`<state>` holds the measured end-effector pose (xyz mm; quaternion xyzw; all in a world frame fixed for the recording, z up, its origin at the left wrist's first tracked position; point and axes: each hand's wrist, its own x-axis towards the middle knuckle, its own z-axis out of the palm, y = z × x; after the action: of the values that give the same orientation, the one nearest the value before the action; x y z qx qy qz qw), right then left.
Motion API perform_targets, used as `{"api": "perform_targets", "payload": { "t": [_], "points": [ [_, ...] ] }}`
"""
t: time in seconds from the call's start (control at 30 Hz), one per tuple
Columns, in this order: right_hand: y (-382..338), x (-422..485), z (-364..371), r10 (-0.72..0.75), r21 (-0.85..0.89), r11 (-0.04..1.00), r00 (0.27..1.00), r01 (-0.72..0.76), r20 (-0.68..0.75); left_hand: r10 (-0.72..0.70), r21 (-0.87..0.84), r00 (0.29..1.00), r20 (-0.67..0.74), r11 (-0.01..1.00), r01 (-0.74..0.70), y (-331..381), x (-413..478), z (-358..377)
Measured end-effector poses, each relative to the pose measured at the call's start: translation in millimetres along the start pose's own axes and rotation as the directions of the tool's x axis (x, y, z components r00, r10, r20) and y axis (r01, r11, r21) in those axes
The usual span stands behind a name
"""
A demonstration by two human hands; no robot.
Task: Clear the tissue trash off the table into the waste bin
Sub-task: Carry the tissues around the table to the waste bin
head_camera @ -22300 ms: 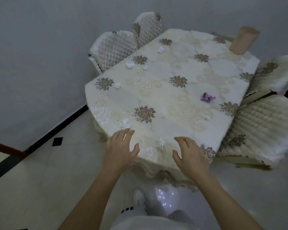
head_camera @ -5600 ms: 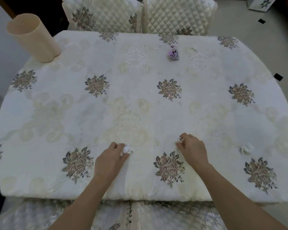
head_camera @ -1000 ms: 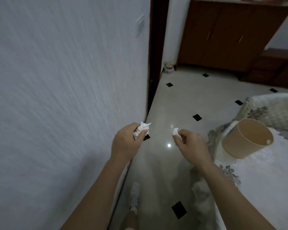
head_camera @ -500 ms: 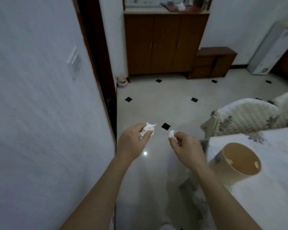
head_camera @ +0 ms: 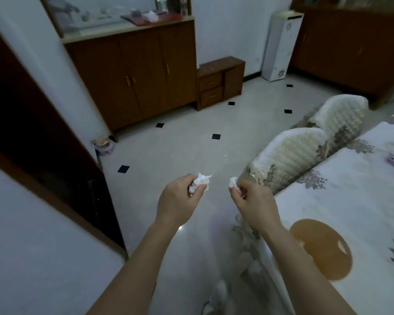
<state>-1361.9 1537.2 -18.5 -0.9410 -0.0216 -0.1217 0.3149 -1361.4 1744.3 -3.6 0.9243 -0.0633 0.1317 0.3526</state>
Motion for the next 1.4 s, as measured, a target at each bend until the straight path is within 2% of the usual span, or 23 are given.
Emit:
{"api": "perform_targets", "payload": {
  "t": [0.13,0.3,0.5,0.63,0.8,0.97,1.1,1.17,1.27,1.33,1.4],
  "points": [
    [20.7,59.8,4.1,0.088,0.03,0.996,0.996,-0.088,-0.03,0.042,0.018,0.994,0.101,0.999,-0.044,5.2,72.5,28.4],
    [49.4,115.1,-14.2,0.216,0.013,0.976,0.971,-0.216,-0.098,0.15,-0.056,0.968,0.202,0.988,-0.142,25.0,151.1,69.7],
    [88.2,121.1,-49.8,0.419,-0.042,0.897,0.878,-0.439,-0.232,0.317,-0.196,0.88,0.353,0.945,-0.262,60.9,206.0,131.1],
    [107.2,102.9,-72.5,0.575,-0.047,0.777,0.737,-0.628,-0.356,0.446,-0.307,0.768,0.46,0.891,-0.334,92.8,224.6,175.8],
    [107.3,60.2,-91.3,0.7,0.03,0.59,0.493,-0.807,-0.517,0.627,-0.478,0.53,0.57,0.778,-0.407,133.3,224.1,212.5],
    [86.5,8.4,-90.1,0.735,0.126,0.402,0.237,-0.907,-0.635,0.718,-0.58,0.315,0.621,0.691,-0.431,153.7,205.8,235.2],
    [58.5,-32.7,-75.8,0.753,0.217,0.26,0.057,-0.941,-0.656,0.773,-0.657,0.134,0.62,0.605,-0.45,153.0,177.0,233.9],
    [44.8,-48.7,-70.8,0.753,0.231,0.197,-0.005,-0.953,-0.658,0.783,-0.685,0.062,0.619,0.576,-0.445,155.5,161.8,230.5],
    [30.6,-68.2,-67.1,0.75,0.255,0.131,-0.072,-0.958,-0.657,0.809,-0.718,-0.004,0.588,0.519,-0.464,162.0,138.6,228.0],
    [25.3,-77.0,-64.3,0.746,0.246,0.1,-0.091,-0.964,-0.66,0.825,-0.729,-0.036,0.565,0.478,-0.491,165.0,125.4,227.6],
    [22.1,-81.2,-60.6,0.753,0.213,0.083,-0.079,-0.974,-0.654,0.832,-0.733,-0.049,0.552,0.457,-0.504,165.9,114.7,227.7]
  ]
}}
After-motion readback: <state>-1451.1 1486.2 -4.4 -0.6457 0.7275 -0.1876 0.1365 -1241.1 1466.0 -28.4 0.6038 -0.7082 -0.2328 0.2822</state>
